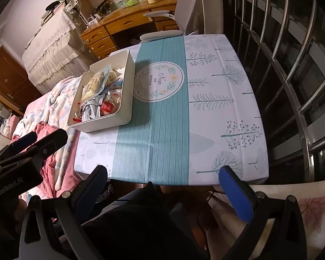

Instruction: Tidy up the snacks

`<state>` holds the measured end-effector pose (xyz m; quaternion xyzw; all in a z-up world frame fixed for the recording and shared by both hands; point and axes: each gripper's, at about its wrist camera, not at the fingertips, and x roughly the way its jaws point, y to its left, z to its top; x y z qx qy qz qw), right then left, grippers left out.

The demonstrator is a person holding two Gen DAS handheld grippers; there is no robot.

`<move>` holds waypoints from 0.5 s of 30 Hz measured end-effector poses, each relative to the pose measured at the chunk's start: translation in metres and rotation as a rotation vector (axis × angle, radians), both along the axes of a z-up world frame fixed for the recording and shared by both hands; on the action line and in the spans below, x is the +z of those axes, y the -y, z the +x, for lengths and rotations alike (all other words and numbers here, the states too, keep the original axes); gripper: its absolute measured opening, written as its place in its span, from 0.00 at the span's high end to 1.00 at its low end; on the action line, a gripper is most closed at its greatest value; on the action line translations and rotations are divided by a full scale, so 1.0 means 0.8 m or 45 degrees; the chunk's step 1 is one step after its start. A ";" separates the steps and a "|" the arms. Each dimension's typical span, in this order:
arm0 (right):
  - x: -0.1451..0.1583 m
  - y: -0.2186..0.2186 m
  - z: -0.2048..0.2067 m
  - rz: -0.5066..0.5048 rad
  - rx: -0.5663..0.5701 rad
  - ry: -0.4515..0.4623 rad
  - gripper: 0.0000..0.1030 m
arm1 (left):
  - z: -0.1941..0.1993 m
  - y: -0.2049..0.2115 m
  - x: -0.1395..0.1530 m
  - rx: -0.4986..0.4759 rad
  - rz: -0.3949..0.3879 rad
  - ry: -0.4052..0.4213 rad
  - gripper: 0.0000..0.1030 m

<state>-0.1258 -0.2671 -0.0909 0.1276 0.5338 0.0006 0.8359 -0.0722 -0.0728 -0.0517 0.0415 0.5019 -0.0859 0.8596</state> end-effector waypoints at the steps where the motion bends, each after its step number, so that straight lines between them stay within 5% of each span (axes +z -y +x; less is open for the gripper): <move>1: 0.000 0.000 0.000 0.000 0.000 0.001 0.00 | 0.000 -0.001 0.000 0.001 0.001 0.001 0.01; 15: -0.002 0.002 0.002 0.005 -0.002 -0.008 0.00 | 0.004 0.003 0.001 -0.016 0.020 -0.001 0.01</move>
